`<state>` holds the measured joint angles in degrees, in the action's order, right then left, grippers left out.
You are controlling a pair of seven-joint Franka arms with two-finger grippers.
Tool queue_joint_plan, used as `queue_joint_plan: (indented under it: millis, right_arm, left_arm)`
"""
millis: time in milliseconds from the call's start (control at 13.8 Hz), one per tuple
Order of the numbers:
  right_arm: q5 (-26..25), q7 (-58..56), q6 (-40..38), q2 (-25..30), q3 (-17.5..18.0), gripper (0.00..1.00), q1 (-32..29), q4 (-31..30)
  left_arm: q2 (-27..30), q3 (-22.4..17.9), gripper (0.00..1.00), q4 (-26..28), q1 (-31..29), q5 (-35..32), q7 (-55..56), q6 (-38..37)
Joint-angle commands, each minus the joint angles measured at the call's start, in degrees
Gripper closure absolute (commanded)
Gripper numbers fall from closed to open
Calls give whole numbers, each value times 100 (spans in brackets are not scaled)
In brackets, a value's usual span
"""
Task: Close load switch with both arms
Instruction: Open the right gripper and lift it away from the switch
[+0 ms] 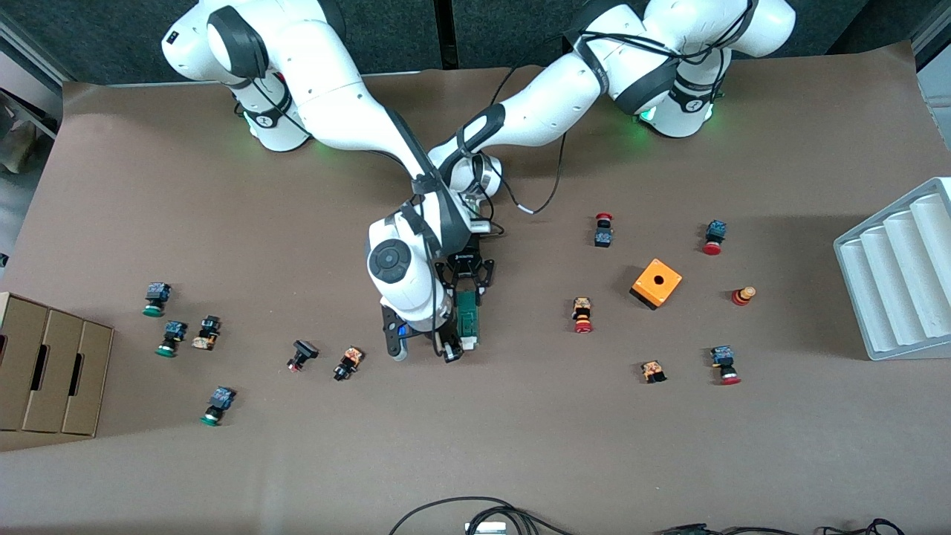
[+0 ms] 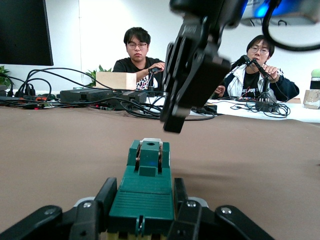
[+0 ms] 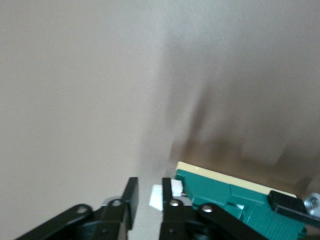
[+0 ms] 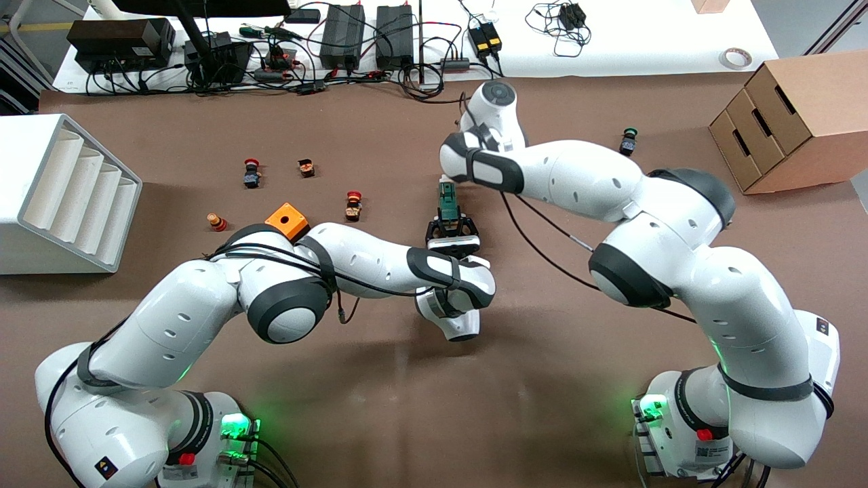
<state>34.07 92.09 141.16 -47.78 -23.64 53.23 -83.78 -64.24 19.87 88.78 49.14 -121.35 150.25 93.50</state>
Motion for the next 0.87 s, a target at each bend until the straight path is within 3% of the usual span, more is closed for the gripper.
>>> queue_joint_plan:
  millis: [0, 145, 436, 582, 655, 800]
  right_arm:
    - [101, -418, -605, 567, 9, 5, -295, 29]
    - [-31, -1225, -991, 1040, 35, 1, -567, -85]
    - [-794, -3087, -2668, 2191, 105, 1, -1419, -331]
    - [-1181, -4098, -3363, 2754, 227, 1, -1884, -471]
    - [-1496, -4477, -3636, 3052, 472, 1, -2252, -568]
    - [-2174, -5434, -3971, 3738, 1340, 1, -3331, -910]
  left_arm:
    - [-458, 69, 47, -221, 8, -187, 233, 10]
    - [-458, 70, 47, -230, 8, -187, 233, 10]
    - [-449, 70, 47, -230, 8, -187, 242, 10]
    - [-431, 61, 33, -221, 8, -187, 233, 10]
    - [-423, 61, 3, -221, 0, -196, 233, 10]
    - [-405, 61, 0, -212, 0, -196, 224, 10]
